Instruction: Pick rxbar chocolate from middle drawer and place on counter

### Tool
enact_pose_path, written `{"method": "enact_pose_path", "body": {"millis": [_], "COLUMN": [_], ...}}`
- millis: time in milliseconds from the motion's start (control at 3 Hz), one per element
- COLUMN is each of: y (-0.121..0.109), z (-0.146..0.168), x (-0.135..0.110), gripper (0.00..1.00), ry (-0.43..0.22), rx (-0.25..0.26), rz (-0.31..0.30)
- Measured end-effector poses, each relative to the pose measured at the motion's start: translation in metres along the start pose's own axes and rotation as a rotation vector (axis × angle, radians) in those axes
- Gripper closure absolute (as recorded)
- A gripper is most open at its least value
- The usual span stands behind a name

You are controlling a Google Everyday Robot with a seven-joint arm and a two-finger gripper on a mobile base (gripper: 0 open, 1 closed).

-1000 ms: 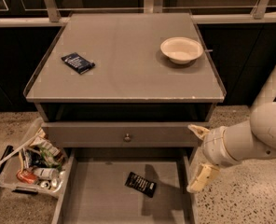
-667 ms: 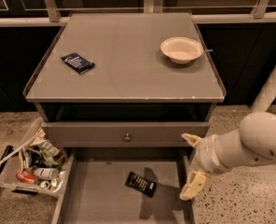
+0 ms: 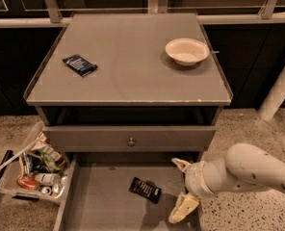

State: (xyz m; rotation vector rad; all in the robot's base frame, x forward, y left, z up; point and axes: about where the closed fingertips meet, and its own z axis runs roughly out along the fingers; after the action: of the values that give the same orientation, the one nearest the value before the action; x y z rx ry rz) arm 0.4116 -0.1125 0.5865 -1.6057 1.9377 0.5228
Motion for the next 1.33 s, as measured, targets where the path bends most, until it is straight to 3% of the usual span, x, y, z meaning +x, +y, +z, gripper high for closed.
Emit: {"method": "enact_pose_path", "body": {"millis": [333, 667, 1000, 1333], "y": [-0.001, -0.009, -0.020, -0.020], "z": [0.035, 0.065, 0.082, 0.082], "x": [0.012, 0.023, 0.044, 0.044], "gripper": [0.00, 0.00, 0.00, 0.00], "ry": [-0.060, -0.080, -0.069, -0.069], "rx": [0.001, 0.045, 0.086, 0.086], "rz": [0.002, -0.029, 0.002, 0.002]}}
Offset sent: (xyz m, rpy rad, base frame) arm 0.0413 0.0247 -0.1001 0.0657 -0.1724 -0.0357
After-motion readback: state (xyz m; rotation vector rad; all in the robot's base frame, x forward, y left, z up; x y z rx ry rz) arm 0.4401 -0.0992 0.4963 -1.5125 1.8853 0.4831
